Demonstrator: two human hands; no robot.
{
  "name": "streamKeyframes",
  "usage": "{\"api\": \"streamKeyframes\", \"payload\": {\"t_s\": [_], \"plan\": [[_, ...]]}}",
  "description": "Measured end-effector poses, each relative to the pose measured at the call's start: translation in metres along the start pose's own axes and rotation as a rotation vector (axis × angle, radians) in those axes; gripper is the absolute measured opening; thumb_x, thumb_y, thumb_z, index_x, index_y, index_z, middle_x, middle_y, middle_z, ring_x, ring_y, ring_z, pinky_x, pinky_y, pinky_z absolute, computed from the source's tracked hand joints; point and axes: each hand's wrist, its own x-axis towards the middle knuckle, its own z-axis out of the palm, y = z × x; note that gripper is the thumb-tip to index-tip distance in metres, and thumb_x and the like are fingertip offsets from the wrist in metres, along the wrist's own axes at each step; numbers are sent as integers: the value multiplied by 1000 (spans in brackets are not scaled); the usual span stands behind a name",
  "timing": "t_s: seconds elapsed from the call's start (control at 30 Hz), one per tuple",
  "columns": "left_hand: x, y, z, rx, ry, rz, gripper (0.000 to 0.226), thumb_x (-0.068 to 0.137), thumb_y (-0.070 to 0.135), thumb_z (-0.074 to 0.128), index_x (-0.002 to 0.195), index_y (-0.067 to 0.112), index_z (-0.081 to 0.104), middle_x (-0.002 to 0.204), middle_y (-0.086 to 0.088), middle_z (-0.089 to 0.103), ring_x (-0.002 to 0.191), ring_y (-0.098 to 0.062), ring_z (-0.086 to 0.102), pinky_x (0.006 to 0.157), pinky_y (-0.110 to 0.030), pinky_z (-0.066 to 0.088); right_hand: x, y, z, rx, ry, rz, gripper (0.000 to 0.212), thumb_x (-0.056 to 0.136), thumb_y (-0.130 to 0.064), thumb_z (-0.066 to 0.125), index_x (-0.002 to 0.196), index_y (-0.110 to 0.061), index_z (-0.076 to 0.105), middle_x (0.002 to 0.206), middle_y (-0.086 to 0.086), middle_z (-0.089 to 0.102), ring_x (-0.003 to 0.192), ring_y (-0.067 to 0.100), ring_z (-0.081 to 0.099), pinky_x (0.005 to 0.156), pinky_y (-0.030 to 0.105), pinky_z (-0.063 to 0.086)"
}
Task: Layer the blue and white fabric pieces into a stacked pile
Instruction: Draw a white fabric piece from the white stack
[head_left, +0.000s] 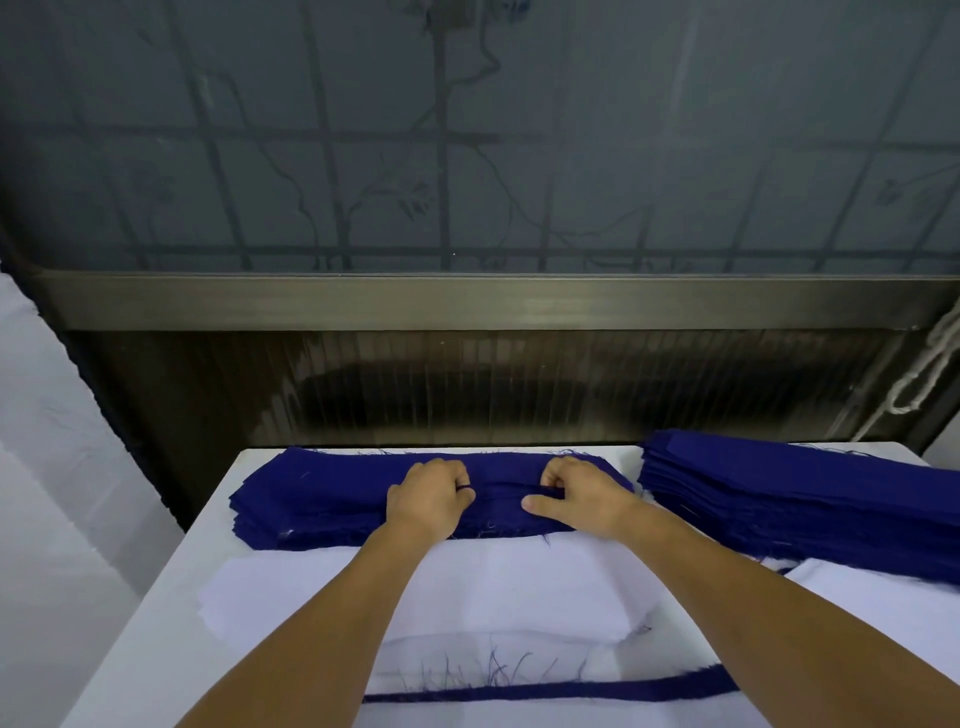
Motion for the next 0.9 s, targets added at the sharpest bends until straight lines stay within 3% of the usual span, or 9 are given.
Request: {"api": "streamKeyframes", "payload": {"t_s": [0.07, 0.13, 0.27, 0.4, 0.47, 0.67, 0.8, 0.9], "plan": [[-1, -2, -1, -11, -9, 17, 4, 95, 32, 57, 93, 28, 57, 100, 6, 60, 96, -14, 54, 90, -38, 48, 1, 3, 2, 47, 12, 15, 19, 95, -45, 53, 99, -27, 58, 104, -5, 59, 92, 9, 55, 74, 18, 42], [-1, -7, -4, -44, -41, 43, 1, 95, 27, 58, 95, 26, 59, 98, 6, 60, 94, -14, 56, 90, -38, 50, 1, 2, -2, 171, -44, 100, 25, 102, -33, 43, 117, -20, 58, 117, -1, 57, 103, 12, 55, 83, 18, 42], [-2, -23, -12, -93, -55, 59, 11, 94, 16, 59, 101, 22, 65, 96, 5, 62, 88, -10, 58, 81, -24, 51, -1, 2, -10, 247, -130, 169, 30, 104, -22, 40, 131, -15, 52, 129, 0, 53, 118, 15, 51, 95, 19, 42], [-7, -47, -20, -41, 22, 10, 13, 95, 18, 58, 105, 23, 65, 100, 5, 64, 88, -10, 59, 79, -20, 47, -6, 5, -7, 403, -90, 241, 11, 100, -25, 51, 108, -26, 57, 109, -5, 59, 97, 8, 57, 71, 10, 41], [-14, -61, -24, -5, 71, -26, 15, 96, 20, 57, 108, 24, 65, 103, 5, 64, 89, -9, 59, 82, -21, 49, -7, 5, -4, 435, -79, 261, 9, 99, -23, 54, 106, -28, 57, 106, -7, 58, 95, 7, 57, 68, 9, 42], [-39, -72, -42, 201, 218, -37, 19, 98, 28, 51, 113, 30, 63, 109, 7, 59, 96, -10, 55, 87, -27, 49, -17, -6, -11, 351, -31, 223, 12, 99, -20, 52, 109, -23, 58, 115, -4, 56, 99, 7, 54, 78, 10, 42], [-68, -67, -56, 240, 357, 132, 19, 98, 26, 51, 111, 31, 64, 113, 12, 63, 106, -7, 54, 99, -27, 39, -44, -21, -29, 268, 118, 246, 14, 100, -22, 49, 107, -25, 61, 112, -5, 59, 100, 9, 55, 94, 28, 47], [-106, -64, -64, 257, 390, 233, 14, 93, 21, 61, 103, 25, 69, 99, 9, 70, 91, -11, 64, 87, -27, 47, -85, -31, -39, 223, 193, 156, 17, 100, -24, 49, 112, -25, 61, 109, -11, 60, 99, 4, 53, 95, 23, 42]]}}
